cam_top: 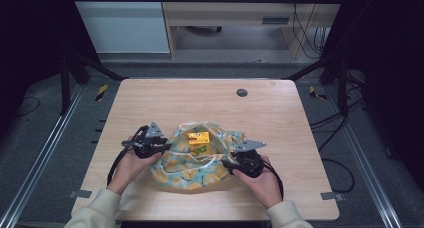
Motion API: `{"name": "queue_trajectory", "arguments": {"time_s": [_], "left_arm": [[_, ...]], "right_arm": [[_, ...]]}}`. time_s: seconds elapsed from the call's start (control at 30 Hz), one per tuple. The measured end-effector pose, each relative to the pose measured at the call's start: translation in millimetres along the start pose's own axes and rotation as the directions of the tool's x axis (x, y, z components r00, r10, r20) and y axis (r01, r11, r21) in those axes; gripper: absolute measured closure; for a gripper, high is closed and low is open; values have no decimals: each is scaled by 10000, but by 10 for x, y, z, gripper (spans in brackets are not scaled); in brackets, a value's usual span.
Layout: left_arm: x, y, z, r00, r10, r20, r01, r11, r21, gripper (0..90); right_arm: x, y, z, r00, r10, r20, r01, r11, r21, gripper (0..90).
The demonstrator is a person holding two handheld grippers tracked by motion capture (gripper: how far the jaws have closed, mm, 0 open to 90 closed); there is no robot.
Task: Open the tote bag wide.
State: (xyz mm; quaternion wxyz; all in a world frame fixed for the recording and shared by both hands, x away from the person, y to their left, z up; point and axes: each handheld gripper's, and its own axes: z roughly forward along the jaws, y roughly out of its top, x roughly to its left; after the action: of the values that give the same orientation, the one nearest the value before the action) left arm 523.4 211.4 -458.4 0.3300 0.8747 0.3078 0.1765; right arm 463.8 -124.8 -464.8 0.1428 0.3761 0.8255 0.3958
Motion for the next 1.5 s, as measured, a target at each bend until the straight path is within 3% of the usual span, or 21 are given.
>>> {"name": "queue_trajectory", "arguments": {"time_s": [0.1, 0.17, 0.23, 0.3, 0.37, 0.47, 0.73, 0.87, 1.13, 1.5], "left_arm": [[-37, 20, 21, 9999, 94, 72, -94, 9999, 36, 830], [-76, 52, -5, 9989, 228, -408, -234, 9996, -144, 886], [-95, 82, -39, 9977, 299, -614, -320, 9989, -344, 897], [-91, 96, -61, 9969, 280, -737, -317, 9983, -495, 900], [-70, 82, -36, 9968, 241, -757, -267, 9991, -335, 900], [-41, 34, 31, 9976, 20, -687, -22, 10000, -30, 900], [-28, -11, 125, 9972, 79, -740, -40, 9986, 523, 900], [-21, -26, 142, 9958, 183, -892, -125, 9978, 646, 900], [-31, -57, 173, 9922, 414, -1172, -313, 9958, 865, 900], [-22, -93, 209, 9928, 409, -1129, -295, 9945, 1009, 900]], "right_arm": [[-27, -20, 23, 9998, -206, -84, 208, 9995, 252, 765], [-35, -28, 31, 9997, -213, -147, 217, 9993, 293, 847], [-37, -9, -4, 9995, -221, -243, 221, 9998, -24, 881], [-42, 19, -56, 9994, -279, -191, 272, 9990, -358, 889], [-59, 22, -73, 9995, -294, -88, 290, 9988, -406, 891], [-90, -22, -26, 9998, -174, 115, 172, 9997, 146, 892], [-103, -69, 56, 9992, -260, 303, 233, 9958, 887, 895], [-111, -87, 66, 9994, -184, 284, 156, 9951, 975, 896], [-92, -100, 54, 9981, -483, 389, 430, 9907, 1291, 898], [-73, -116, 75, 9960, -740, 491, 645, 9829, 1727, 898]]}}
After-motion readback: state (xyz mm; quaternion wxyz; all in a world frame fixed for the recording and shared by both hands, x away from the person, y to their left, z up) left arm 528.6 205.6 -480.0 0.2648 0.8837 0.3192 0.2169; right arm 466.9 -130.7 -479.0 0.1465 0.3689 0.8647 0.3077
